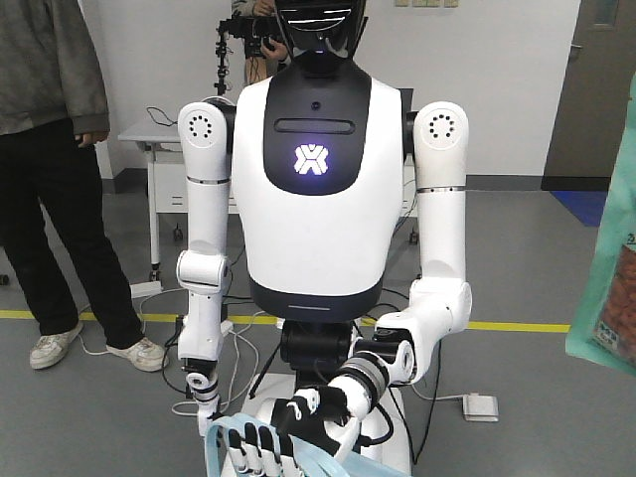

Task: Pick snacks and fruit into basket

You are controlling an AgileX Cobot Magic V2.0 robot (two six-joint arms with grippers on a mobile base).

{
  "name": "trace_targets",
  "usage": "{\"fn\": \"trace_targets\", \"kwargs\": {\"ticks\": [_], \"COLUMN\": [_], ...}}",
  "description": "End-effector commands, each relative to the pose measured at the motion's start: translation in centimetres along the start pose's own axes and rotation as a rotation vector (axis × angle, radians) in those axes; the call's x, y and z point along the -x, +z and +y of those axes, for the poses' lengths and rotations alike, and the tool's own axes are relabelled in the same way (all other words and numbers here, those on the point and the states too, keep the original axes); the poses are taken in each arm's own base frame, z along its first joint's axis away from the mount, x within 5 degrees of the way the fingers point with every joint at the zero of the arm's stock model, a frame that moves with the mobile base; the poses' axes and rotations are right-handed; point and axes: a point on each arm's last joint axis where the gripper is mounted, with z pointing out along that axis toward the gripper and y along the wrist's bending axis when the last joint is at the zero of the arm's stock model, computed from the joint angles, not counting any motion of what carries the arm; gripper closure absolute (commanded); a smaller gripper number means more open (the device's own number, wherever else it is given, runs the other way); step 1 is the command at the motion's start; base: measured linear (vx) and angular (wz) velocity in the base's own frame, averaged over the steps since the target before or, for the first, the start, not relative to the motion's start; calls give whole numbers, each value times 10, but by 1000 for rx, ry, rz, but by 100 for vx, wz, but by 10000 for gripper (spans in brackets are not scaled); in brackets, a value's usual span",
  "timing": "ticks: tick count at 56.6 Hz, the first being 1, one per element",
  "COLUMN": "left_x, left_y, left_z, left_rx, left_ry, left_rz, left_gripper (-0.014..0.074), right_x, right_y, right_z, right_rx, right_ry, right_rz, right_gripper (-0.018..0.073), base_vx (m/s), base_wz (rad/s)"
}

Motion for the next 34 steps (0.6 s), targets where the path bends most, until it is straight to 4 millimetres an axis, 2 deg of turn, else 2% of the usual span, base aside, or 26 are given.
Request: {"fn": "trace_targets", "kwargs": {"ticks": [1,34], "left_x": [19,19], "left_y": [-2,-2], "left_z": [-5,-5], "left_rx": [-39,-39], "left_ry": [2,2], "left_rz": [-119,-119], "left_gripper": [594,594], "right_x": [13,13], "right_y": [0,0], "right_z": [-2,-2], "right_rx": [-24,-28], "right_ry": [-69,-69], "right_rz": [-41,-42], "right_gripper": [568,568], "base_vx": [1,1], "base_wz": [1,1]}}
